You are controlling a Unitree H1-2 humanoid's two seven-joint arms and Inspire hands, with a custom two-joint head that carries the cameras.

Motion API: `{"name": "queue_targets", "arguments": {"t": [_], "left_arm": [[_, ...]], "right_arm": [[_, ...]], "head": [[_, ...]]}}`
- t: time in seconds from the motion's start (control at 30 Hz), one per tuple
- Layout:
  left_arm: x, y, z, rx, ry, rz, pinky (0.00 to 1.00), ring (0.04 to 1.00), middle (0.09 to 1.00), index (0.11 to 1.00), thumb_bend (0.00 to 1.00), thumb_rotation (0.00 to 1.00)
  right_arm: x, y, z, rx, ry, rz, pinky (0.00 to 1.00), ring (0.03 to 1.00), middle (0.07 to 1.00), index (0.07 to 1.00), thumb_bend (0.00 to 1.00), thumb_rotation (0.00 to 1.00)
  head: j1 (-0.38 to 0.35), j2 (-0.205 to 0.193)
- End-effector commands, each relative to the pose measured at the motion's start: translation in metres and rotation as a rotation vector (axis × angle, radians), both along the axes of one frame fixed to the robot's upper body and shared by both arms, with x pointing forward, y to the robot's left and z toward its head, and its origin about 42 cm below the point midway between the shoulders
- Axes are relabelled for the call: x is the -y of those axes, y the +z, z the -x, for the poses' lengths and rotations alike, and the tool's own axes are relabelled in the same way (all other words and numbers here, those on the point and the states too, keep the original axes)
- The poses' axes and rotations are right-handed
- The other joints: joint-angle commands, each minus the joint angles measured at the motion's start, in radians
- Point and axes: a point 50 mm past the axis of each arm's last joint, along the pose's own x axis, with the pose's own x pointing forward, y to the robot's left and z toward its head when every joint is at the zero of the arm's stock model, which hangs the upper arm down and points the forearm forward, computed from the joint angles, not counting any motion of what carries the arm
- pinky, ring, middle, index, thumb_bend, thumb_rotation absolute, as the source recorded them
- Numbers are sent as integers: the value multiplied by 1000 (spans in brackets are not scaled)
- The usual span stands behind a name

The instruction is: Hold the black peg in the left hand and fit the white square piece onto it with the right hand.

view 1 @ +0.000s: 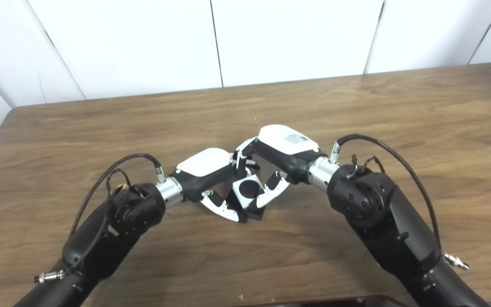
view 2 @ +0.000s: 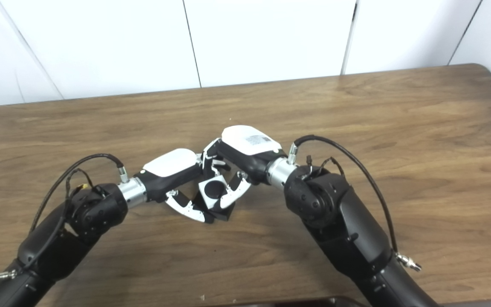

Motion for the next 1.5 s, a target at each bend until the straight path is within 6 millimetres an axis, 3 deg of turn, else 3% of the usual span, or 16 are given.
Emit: {"name": "queue_targets", "arguments": {"t": [0.0,0.23,0.27,0.33,0.4,0.97,1.27,1.47], "left_arm": [[-4,-44,18,-133,-7,-182,943,969,913,589,867,270],[-4,-42,19,-130,-11,-185,942,972,914,592,861,245],[-4,-41,19,-128,-12,-184,936,969,908,595,861,248],[-5,-41,19,-126,-10,-179,934,968,906,593,862,251],[-6,-40,18,-126,-8,-174,933,967,905,591,864,249],[-8,-41,17,-142,-2,-174,945,974,914,573,845,183],[-12,-42,17,-136,0,-177,939,968,911,563,845,204],[-15,-44,16,-144,3,-181,949,970,909,567,842,207]], "right_arm": [[-7,19,-6,81,8,-28,873,832,775,480,523,139],[-9,22,-5,36,24,83,875,850,809,490,522,153],[-8,23,-4,26,27,128,848,872,862,713,844,341],[-7,24,-4,10,22,175,826,881,893,836,955,401],[-5,23,-4,-2,9,192,810,888,914,910,990,413],[6,25,-6,-18,-16,197,842,917,951,991,1000,496],[23,55,-14,-9,-60,134,883,951,968,1000,1000,564],[40,77,-19,-1,-76,96,887,960,983,1000,1000,533]], "head": [[2,1],[5,3],[3,3],[3,3],[4,3],[0,4],[-3,5],[-5,5]]}}
